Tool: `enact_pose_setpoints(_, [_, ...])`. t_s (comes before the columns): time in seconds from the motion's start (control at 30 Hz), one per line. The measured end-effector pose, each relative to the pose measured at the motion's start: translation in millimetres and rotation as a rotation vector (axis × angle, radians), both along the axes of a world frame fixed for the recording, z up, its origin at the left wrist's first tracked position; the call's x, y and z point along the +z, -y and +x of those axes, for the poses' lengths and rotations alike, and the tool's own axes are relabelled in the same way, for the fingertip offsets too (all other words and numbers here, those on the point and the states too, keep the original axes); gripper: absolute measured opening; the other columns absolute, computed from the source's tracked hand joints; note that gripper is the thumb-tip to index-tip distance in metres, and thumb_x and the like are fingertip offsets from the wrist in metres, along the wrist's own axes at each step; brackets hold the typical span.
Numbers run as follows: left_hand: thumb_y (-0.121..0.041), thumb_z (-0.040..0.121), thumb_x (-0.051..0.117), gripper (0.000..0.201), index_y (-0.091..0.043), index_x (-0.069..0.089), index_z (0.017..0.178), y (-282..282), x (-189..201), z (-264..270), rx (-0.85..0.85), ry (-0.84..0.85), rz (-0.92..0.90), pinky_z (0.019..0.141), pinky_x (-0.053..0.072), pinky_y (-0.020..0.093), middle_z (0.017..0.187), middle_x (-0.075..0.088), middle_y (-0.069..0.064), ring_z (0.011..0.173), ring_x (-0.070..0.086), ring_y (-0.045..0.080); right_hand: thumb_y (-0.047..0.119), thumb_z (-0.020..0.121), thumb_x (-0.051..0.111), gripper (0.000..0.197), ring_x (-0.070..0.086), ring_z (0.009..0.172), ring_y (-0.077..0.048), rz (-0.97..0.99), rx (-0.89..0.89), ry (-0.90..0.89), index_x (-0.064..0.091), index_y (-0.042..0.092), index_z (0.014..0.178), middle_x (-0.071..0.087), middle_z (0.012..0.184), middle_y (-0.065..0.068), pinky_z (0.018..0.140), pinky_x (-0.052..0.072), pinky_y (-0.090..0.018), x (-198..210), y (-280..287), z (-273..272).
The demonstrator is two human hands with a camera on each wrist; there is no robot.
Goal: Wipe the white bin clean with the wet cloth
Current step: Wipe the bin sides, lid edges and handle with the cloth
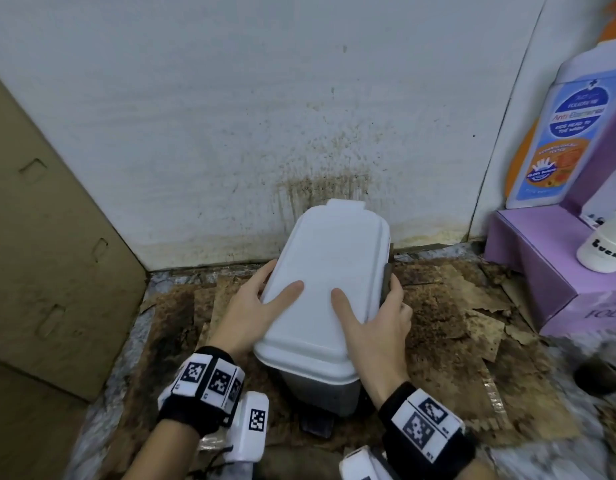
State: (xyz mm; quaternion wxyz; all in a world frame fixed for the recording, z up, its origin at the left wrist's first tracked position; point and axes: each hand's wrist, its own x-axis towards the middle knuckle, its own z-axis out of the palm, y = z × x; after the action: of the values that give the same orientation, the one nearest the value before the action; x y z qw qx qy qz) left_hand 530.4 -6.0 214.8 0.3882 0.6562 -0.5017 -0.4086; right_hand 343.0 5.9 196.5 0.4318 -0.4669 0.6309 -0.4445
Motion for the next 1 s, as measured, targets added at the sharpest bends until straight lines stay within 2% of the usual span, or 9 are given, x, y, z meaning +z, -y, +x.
enact_pose_setpoints(0.13, [-0.058,0.086,0.072,0.057,-0.050,0.053,0.139,-1.1,0.0,-3.2,0.022,0.006,0.002,0.084,0.056,0.024,0.120,0.066,-0.031,0.101,0.067,-0.007,0.054,0.083,0.073,0.100,0.020,0.136,-0.015,-0.001,0.018,0.002,0.010,0.030,0.157,0.024,0.142,0.005,0.099,0.028,-0.031,-3.3,2.1,1.7])
enact_pose_setpoints(0.23, [-0.059,0.088,0.069,0.050,-0.051,0.052,0.134,-2.9,1.7,-5.5,0.058,0.035,0.021,0.084,0.052,0.023,0.116,0.063,-0.034,0.105,0.064,-0.004,0.056,0.084,0.071,0.101,0.018,0.132,-0.010,-0.006,0.043,-0.002,0.008,0.030,0.158,0.024,0.138,0.006,0.100,0.027,-0.031,-4.1,8.6,3.2])
enact_pose_setpoints(0.27, [-0.063,0.087,0.068,0.054,-0.048,0.050,0.136,-3.6,1.0,-5.8,0.083,0.050,0.028,0.087,0.051,0.025,0.119,0.061,-0.032,0.107,0.063,0.000,0.056,0.084,0.070,0.101,0.018,0.129,-0.009,-0.007,0.051,0.002,0.007,0.031,0.159,0.023,0.134,0.007,0.101,0.028,-0.031,-3.1,12.2,2.8])
enact_pose_setpoints(0.33, [-0.079,0.078,0.065,0.085,-0.036,0.045,0.148,-5.7,-3.9,-5.9,0.149,0.111,0.055,0.099,0.052,0.038,0.131,0.060,-0.016,0.115,0.061,0.011,0.056,0.085,0.069,0.100,0.017,0.128,-0.009,-0.003,0.066,0.004,0.006,0.032,0.159,0.021,0.128,0.009,0.104,0.032,-0.034,-1.3,23.5,-1.0])
enact_pose_setpoints(0.4, [-0.091,0.067,0.057,0.104,-0.030,0.042,0.151,-11.2,-9.1,-7.5,0.204,0.189,0.077,0.102,0.051,0.046,0.136,0.059,-0.006,0.118,0.061,0.018,0.057,0.087,0.068,0.099,0.018,0.138,-0.017,0.006,0.096,-0.003,0.004,0.035,0.159,0.022,0.135,0.007,0.106,0.036,-0.042,4.0,38.4,-8.0])
enact_pose_setpoints(0.57, [-0.078,0.089,0.046,0.085,-0.030,0.026,0.156,-30.5,-7.6,-22.6,0.271,0.206,0.100,0.096,0.041,0.039,0.149,0.045,0.004,0.129,0.049,0.025,0.060,0.090,0.060,0.095,0.014,0.150,-0.027,0.024,0.185,-0.034,-0.001,0.040,0.160,0.009,0.162,0.002,0.103,0.035,-0.046,20.9,80.0,-27.5])
enact_pose_setpoints(0.7, [-0.074,0.089,0.051,0.090,-0.028,0.016,0.159,-44.5,-6.6,-38.4,0.309,0.203,0.129,0.090,0.031,0.031,0.151,0.034,0.007,0.109,0.038,0.018,0.063,0.091,0.056,0.093,-0.005,0.155,-0.028,0.018,0.264,-0.088,-0.003,0.042,0.159,-0.001,0.168,0.000,0.117,0.019,-0.057,23.7,111.6,-34.2])
enact_pose_setpoints(0.83, [-0.074,0.086,0.056,0.092,-0.033,0.019,0.159,-47.6,-3.3,-36.7,0.275,0.194,0.129,0.088,0.032,0.030,0.150,0.034,0.006,0.106,0.036,0.015,0.079,0.080,0.056,0.108,0.009,0.154,-0.034,0.070,0.387,-0.216,-0.010,0.044,0.157,0.005,0.165,-0.007,0.118,0.025,-0.060,16.8,139.8,-44.3])
enact_pose_setpoints(1.0, [-0.079,0.083,0.053,0.086,-0.043,0.026,0.156,-44.1,-4.7,-27.5,0.211,0.197,0.135,0.089,0.034,0.032,0.149,0.040,0.001,0.110,0.037,0.014,0.076,0.083,0.056,0.102,0.003,0.154,-0.027,0.035,0.461,-0.329,-0.004,0.042,0.158,0.014,0.163,-0.004,0.117,0.019,-0.058,17.8,155.2,-49.6])
